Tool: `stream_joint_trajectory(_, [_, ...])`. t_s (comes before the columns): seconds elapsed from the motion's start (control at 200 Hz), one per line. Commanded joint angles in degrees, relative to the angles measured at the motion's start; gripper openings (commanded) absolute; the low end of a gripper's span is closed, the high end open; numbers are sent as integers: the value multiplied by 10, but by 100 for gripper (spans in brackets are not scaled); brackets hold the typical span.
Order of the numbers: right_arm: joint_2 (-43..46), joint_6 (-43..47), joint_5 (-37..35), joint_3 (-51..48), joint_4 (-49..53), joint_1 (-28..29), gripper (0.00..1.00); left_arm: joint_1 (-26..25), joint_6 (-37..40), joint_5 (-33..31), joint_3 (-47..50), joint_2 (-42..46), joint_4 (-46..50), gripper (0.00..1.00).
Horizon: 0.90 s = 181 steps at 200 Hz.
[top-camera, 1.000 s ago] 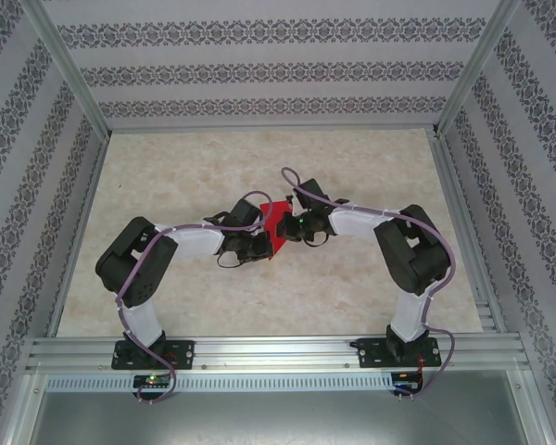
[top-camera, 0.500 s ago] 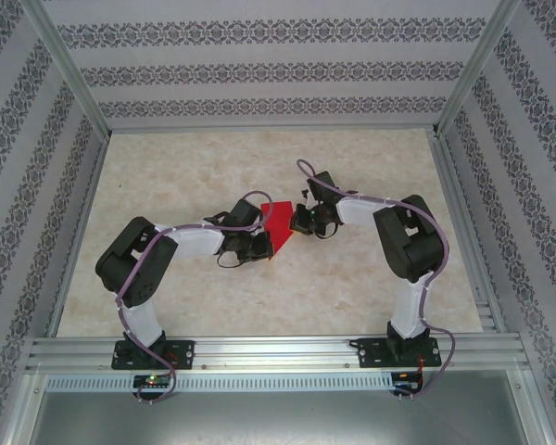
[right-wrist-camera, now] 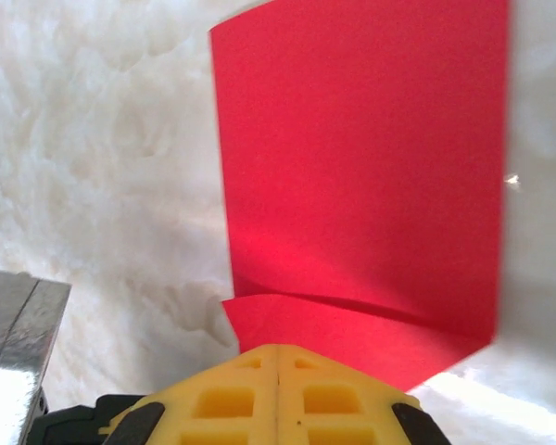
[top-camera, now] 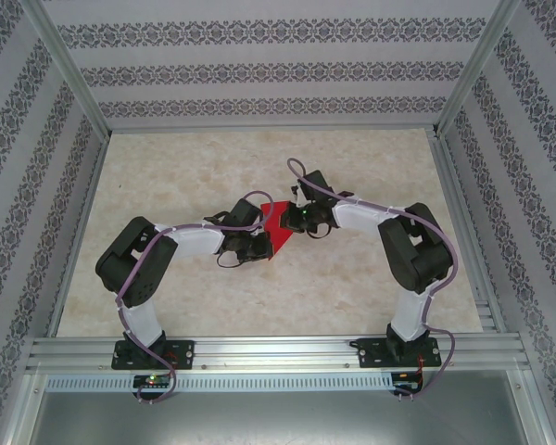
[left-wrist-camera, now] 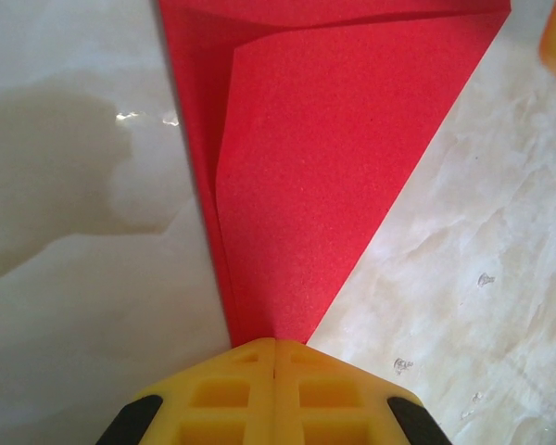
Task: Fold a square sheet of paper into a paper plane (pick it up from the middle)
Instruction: Third fold the triangle at the center of the table.
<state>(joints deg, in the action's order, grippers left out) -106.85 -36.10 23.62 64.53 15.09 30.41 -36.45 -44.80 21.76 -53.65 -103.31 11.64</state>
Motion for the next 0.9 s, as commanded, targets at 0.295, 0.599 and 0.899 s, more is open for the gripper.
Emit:
stream_joint_trajectory(0.295, [-72,-9,66,18,-4,10,2,-2,27,-7,-8,-15,59,0])
stream_joint_trajectory(0.599, [-87,-3,42,13,23,1,2,-2,61,13,-46,16,30,5])
stream_joint_trajectory(0.899, [-92,-3,42,13,24,0,2,-1,46,29,-44,-34,-6,6])
